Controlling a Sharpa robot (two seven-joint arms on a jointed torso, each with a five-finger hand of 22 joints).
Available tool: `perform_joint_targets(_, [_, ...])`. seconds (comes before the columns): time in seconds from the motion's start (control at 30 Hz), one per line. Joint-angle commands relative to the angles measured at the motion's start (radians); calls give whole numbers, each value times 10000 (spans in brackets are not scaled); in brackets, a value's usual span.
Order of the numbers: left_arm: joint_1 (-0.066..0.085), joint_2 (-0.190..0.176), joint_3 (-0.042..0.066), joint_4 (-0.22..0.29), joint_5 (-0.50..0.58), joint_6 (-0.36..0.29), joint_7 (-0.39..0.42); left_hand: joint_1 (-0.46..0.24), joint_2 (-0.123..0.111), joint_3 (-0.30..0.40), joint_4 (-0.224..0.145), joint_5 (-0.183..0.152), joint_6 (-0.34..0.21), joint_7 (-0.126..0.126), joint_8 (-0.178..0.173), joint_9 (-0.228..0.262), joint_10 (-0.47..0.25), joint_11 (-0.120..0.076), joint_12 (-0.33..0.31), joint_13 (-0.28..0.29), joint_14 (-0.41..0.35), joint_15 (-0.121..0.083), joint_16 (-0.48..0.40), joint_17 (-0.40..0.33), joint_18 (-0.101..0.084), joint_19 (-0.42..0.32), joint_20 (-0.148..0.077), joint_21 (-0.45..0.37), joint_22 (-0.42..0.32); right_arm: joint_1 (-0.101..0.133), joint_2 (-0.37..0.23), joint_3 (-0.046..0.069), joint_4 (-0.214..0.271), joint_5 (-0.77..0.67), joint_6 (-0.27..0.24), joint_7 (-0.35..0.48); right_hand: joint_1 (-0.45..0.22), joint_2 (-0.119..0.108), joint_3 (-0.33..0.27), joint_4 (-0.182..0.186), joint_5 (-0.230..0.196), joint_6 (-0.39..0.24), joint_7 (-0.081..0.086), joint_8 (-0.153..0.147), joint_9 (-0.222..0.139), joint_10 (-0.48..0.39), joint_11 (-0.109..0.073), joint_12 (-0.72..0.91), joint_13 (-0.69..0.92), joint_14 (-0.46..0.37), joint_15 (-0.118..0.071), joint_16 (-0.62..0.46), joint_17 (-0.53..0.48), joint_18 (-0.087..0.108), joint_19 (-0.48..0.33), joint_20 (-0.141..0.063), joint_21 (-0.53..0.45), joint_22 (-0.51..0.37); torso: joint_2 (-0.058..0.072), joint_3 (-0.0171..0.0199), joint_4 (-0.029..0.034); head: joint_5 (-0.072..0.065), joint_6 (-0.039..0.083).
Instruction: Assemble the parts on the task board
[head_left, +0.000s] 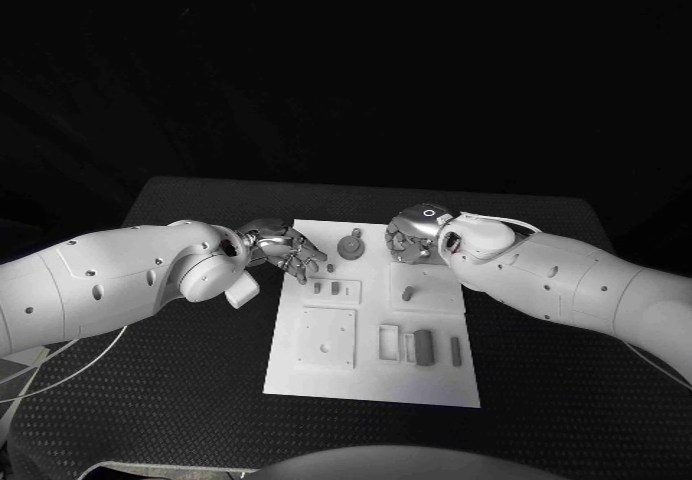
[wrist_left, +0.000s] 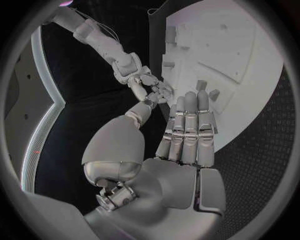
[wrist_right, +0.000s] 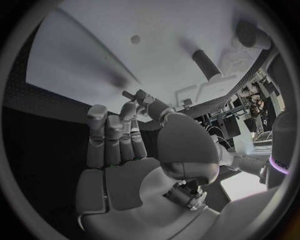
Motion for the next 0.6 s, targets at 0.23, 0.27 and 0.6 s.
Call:
perform_joint_targets(0.23, [5, 9, 7, 9, -11, 108, 112, -30, -73, 2, -55, -37, -39, 39, 30, -7, -12, 48, -24, -11, 91, 5, -34, 11, -86, -5, -13, 12, 11, -3, -162, 180, 302, -46, -68, -40, -5, -98, 8, 70, 23, -9, 35, -7, -6, 92, -3, 14, -12, 55, -52, 11, 5, 676, 91, 4, 62, 146, 1, 1, 7, 0, -5])
perform_joint_targets(0.27, [5, 10, 7, 3, -11, 108, 111, -30, -73, 2, -55, -37, -40, 38, 30, -7, -13, 49, -24, -11, 91, 5, -34, 11, -86, -5, -13, 12, 11, -3, -182, 246, 354, -46, -77, -40, -5, -98, 9, 70, 23, -9, 35, -7, -5, 92, -3, 14, -12, 56, -52, 11, 5, 676, 92, 4, 62, 146, 2, 1, 10, -3, -2])
perform_joint_targets(0.6, [5, -24, 7, -3, -10, 29, 122, -33, -74, 2, -55, -37, -44, 38, 28, -8, -16, 50, -25, -11, 92, 5, -37, 14, -86, -5, -13, 12, 11, 11, -633, 763, 1427, 134, -44, -128, -5, -119, 15, 72, 23, -14, 35, -12, -5, 96, -4, 9, -17, 65, -57, 5, 2, 676, 103, -2, 62, 142, -9, -4, -10, 13, 1])
